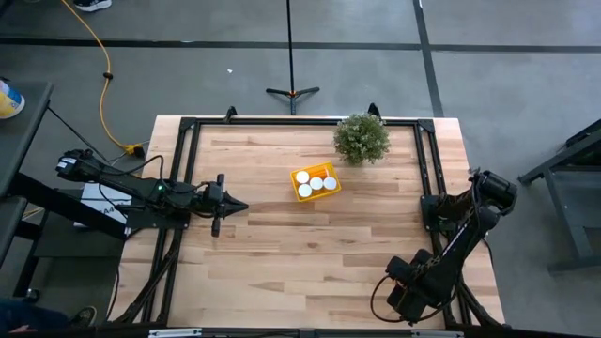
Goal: Pick and place pill bottles into a basket
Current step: Put the orange pill bottle into the yellow bin
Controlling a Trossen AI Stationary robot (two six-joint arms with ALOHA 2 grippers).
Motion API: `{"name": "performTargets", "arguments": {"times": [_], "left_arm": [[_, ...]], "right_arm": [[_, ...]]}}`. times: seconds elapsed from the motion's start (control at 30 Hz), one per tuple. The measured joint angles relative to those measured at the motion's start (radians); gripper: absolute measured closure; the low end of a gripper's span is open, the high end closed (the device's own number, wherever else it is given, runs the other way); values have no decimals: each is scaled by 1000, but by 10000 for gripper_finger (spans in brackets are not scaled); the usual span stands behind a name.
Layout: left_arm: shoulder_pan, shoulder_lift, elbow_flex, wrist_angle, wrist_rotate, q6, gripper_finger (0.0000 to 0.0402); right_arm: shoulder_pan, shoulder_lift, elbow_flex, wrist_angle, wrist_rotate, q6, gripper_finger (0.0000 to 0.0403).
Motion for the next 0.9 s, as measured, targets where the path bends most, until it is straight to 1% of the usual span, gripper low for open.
{"name": "performTargets", "arguments": {"times": [0.17,0.27,0.37,0.53,0.77,0.9], "left_arm": [[0,0,0,0,0,0,355],[0,0,0,0,0,0,355],[0,0,0,0,0,0,355],[0,0,0,0,0,0,355],[0,0,0,0,0,0,355],[0,0,0,0,0,0,355]], "right_arm": [[-2,0,0,1,0,-8,201],[-2,0,0,0,0,-8,213],[-2,0,0,1,0,-9,215],[-2,0,0,0,7,-16,203],[-23,-1,11,6,69,-79,218],[-68,-1,44,6,127,-178,216]]}}
